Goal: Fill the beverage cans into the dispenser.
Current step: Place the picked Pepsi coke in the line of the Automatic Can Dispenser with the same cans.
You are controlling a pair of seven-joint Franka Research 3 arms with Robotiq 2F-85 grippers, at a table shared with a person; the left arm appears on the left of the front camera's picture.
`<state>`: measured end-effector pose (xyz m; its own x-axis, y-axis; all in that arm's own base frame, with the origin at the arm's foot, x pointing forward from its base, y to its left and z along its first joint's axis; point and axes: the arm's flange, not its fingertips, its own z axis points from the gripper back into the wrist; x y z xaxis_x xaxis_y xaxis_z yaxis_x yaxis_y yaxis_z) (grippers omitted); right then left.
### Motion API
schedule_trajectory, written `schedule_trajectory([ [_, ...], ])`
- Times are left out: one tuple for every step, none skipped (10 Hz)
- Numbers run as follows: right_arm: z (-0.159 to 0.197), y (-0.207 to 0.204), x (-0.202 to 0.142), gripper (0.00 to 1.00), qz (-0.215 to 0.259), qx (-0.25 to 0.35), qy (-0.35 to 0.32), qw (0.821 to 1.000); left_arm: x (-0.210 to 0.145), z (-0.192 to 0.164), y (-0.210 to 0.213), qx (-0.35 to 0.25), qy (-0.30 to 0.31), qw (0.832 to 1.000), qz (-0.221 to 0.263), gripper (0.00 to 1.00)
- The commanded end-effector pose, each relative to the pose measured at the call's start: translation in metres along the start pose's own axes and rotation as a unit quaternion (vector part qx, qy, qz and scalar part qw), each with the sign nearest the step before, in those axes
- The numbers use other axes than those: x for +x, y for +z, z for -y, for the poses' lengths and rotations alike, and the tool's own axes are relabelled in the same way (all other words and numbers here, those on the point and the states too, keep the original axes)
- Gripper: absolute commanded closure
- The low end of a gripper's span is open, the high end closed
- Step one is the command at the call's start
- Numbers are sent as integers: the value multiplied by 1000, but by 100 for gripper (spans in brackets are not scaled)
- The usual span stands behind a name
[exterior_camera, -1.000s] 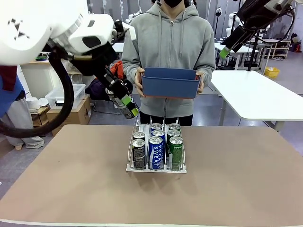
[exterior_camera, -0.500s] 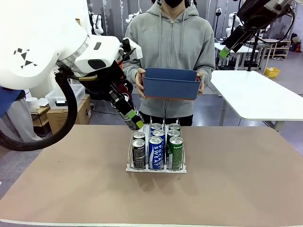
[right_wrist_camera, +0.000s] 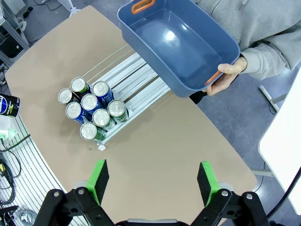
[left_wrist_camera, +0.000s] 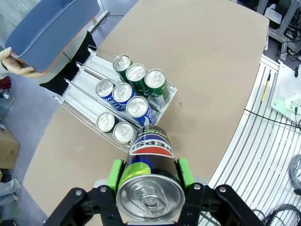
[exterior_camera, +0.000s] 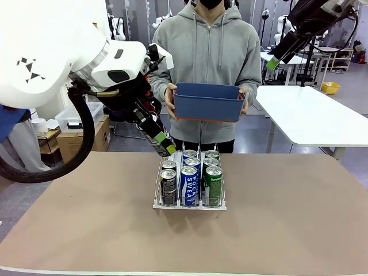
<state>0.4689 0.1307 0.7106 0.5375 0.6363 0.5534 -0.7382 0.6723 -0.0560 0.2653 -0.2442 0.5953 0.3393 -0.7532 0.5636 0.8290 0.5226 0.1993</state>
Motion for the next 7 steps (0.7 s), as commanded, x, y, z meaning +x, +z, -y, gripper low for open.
schedule_trajectory([
  [-1, 1, -3, 0, 0, 0, 0, 1000, -5, 26, -15, 43, 9, 999, 3, 42],
  [-1, 1, -3, 0, 0, 0, 0, 1000, -9, 35, -20, 53, -8, 999, -5, 42],
  [-1, 1, -3, 0, 0, 0, 0, 1000, -16, 42, -29, 41, -53, 998, 11, 42],
  [-1, 1, -3, 0, 0, 0, 0, 1000, -25, 47, -45, 32, -69, 997, -3, 42],
  [-1, 1, -3, 0, 0, 0, 0, 1000, -33, 50, -58, 26, -81, 996, -20, 42],
  [-1, 1, -3, 0, 0, 0, 0, 1000, -40, 51, -70, 17, -94, 995, -40, 42],
  [-1, 1, -3, 0, 0, 0, 0, 1000, -45, 49, -79, 12, -94, 994, -54, 42],
])
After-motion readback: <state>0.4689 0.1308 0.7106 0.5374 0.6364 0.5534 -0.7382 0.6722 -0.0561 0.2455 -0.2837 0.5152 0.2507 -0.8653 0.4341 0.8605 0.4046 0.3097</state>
